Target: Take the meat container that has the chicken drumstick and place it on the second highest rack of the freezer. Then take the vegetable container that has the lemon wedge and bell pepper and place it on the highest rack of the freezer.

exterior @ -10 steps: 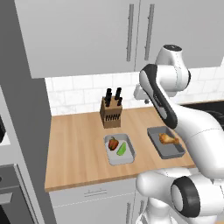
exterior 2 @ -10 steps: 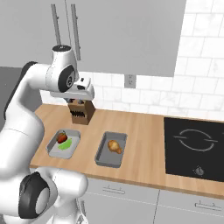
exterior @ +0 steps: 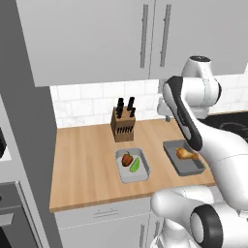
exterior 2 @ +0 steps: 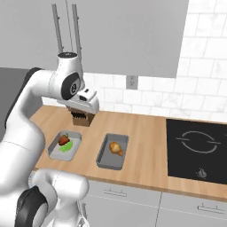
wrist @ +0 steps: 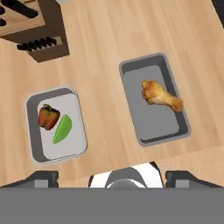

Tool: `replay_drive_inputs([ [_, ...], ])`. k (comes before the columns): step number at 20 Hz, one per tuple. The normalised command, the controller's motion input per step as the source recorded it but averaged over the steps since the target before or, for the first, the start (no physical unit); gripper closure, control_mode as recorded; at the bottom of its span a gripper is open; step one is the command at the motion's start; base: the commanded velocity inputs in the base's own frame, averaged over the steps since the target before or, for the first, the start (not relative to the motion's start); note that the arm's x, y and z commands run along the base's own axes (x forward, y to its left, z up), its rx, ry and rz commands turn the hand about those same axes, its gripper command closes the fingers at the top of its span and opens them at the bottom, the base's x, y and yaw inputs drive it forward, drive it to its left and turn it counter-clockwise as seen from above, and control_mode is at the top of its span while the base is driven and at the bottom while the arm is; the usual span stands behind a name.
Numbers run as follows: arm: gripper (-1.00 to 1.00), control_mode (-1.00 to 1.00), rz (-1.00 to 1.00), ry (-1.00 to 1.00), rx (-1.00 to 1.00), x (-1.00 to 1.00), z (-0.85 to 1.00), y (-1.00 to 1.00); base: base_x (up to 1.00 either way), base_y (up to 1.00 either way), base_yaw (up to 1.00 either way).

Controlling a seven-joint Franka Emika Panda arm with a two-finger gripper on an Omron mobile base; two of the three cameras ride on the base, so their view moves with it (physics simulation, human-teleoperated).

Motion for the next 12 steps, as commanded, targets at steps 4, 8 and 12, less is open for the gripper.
replay_drive_inputs([
  [4,-1.0,-1.0,-0.51,0.23,0.13,-0.57,-0.4,-0.75,0.0,0.0,0.0],
  [8,-1.0,-1.0,-0.55,0.18,0.21,-0.54,-0.58,-0.63,0.0,0.0,0.0],
  [12,-1.0,-1.0,-0.54,0.15,0.18,-0.42,-0.68,-0.17,0.0,0.0,0.0],
])
